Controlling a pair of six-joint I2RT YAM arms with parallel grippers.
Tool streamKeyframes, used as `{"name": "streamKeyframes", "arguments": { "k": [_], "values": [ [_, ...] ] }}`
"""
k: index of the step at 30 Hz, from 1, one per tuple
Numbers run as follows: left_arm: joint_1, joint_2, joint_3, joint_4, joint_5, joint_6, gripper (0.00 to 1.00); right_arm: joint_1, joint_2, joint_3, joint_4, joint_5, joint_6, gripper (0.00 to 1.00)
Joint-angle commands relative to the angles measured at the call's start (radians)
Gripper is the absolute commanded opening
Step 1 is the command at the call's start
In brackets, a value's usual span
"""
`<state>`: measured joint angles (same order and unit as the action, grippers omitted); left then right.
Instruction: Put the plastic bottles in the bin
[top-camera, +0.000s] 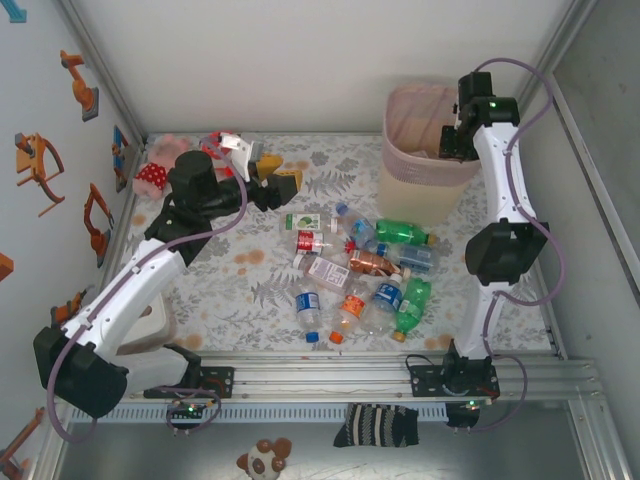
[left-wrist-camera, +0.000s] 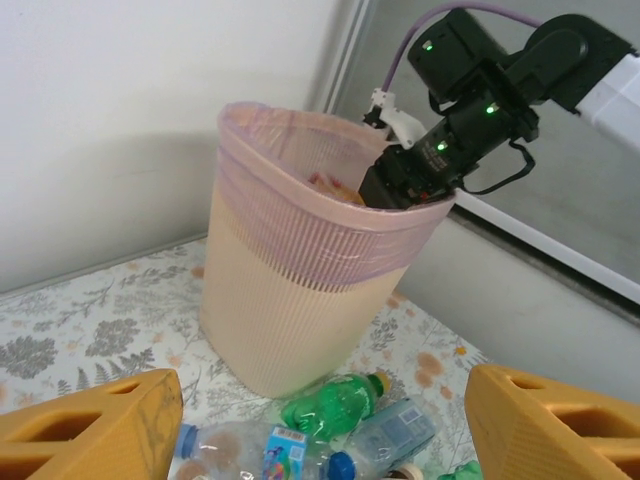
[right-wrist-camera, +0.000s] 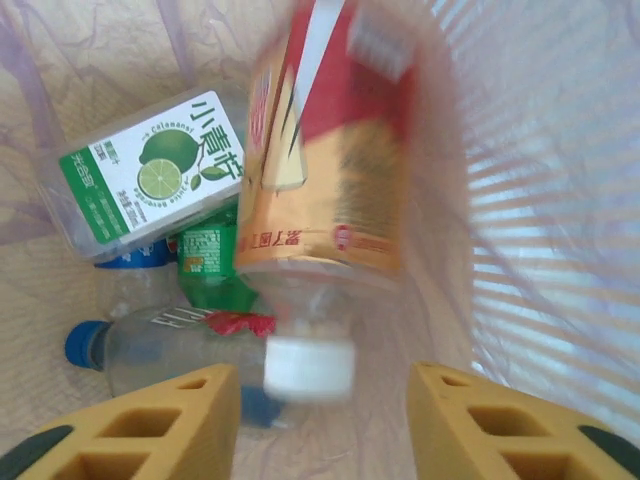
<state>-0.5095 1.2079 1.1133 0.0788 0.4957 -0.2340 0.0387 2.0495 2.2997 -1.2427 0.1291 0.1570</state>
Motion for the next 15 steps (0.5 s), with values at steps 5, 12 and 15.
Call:
{"name": "streamKeyframes", "arguments": {
  "k": [5,12,15],
  "values": [
    [0.011,0.017,0.037,-0.048,-0.036,-0.024,0.73,-0.006,-0.024,0.050,-0.021,0.011,-0.002,0.54],
    [0.019,0.048,0.061,-0.112,-0.123,-0.068,0.71,-0.003,-0.069,0.063,-0.017,-0.005,0.003,0.55],
    [0.020,0.079,0.070,-0.148,-0.204,-0.112,0.70,0.000,-0.094,0.060,-0.011,-0.021,0.009,0.55]
  ]
}}
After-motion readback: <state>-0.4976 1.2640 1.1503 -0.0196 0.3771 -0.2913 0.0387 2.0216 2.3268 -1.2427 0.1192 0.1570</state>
